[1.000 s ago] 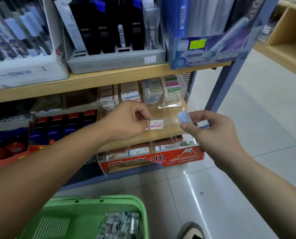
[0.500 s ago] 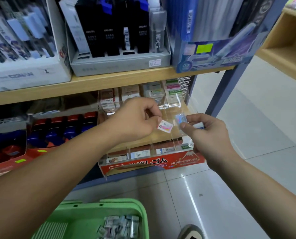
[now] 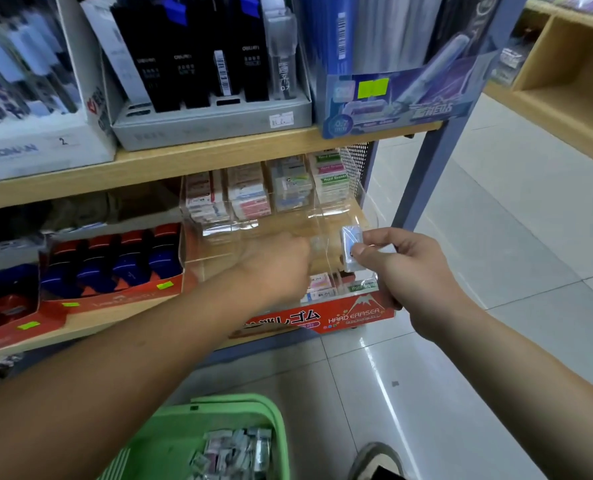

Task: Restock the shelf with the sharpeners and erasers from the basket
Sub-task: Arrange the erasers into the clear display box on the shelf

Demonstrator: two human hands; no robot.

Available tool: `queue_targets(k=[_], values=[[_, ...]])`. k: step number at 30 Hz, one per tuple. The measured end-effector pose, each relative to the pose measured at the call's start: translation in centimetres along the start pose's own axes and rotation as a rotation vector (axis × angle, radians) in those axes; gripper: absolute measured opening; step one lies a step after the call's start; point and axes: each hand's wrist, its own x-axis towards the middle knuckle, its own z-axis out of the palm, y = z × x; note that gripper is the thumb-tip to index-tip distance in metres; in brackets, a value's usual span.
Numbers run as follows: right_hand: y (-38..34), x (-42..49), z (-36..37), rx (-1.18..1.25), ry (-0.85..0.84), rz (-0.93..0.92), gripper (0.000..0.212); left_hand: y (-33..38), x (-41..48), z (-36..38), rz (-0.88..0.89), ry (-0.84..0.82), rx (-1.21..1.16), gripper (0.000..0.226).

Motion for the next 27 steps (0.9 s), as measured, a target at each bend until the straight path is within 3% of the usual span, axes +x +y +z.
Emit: queue_targets(k=[7,10,13,18,24,27], values=[[-0.3,-0.3,-0.1,-0.014,-0.033,0.005,0.007,-1.7,-0.5,0.1,0.020,-0.098,-0.399,0.018],[-0.5,-0.3,0.3,-0.031,-0.068,-0.009,0.008,-1.9,-1.5,-1.4,-0.009,0.073,-0.827,0.013],[-0.3,-0.3,1.2,-0.063,-0.133,-0.078,0.004,-1.6,-2.6,-3.0,-0.007,0.006,-1.122,0.015],[-0.8,-0.2,2.3,0.062,-0.116,-0.011,0.012,-4.3,-1.6,-3.9,-0.091,0.062,-1.105,0.014],[-0.8,1.1,2.5,0.194,-0.129,0.073,0.039,-5.8,2.6,-4.0,-0.083,0.084,-0.647,0.029],[-0.6,1.4,2.8,0.204,-0.119,0.041,0.034,-4.9,4.7,-3.2,-0.033,0.094,-0.560,0.023]])
